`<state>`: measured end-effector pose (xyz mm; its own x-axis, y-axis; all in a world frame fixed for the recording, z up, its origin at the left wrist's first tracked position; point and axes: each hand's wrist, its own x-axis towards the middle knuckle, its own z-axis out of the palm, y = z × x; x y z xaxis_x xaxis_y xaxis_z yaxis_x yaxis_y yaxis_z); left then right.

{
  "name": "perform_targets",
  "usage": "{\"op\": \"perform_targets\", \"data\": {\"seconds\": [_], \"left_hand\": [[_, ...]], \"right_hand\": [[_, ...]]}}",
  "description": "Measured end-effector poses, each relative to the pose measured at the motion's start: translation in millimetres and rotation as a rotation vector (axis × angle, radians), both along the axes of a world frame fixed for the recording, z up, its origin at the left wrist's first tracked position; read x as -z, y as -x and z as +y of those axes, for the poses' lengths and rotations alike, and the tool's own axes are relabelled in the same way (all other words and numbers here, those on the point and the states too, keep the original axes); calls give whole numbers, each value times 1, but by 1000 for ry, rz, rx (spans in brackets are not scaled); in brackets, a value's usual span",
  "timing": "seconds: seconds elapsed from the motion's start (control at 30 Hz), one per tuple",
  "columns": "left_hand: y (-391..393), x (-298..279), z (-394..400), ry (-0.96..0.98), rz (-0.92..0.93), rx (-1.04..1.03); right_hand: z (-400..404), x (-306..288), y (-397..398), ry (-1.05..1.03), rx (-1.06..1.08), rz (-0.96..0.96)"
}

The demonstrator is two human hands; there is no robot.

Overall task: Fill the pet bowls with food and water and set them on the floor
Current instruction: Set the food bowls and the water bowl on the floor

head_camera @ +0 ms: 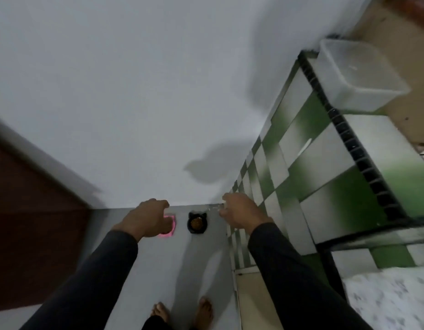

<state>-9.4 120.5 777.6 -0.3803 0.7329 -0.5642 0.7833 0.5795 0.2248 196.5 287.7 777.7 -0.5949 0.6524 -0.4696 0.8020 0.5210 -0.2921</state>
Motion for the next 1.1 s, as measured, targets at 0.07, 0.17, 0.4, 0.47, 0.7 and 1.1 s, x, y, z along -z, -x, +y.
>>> {"op": "perform_targets", "data": {"seconds": [0.07,0.17,0.4,0.47,0.7,1.1], "left_hand": [[-1,-14,5,-25,42,17],[-4,-38,14,-81,114,51],[-11,-73,20,-113,174,190],[-14,-78,19,-131,192,234],[-39,-92,-4,-221,223,415],[-122,-91,-72,-307,140,757]], "right_hand": [[1,-16,-5,-29,27,37],[-1,-41,-13,-88,31,75],[-24,-85,-33,-150,102,86],[-37,-93,-40,-166,153,109],[-106,-111,-82,-237,372,141],[-259,-102,-179,-263,671,85]]}}
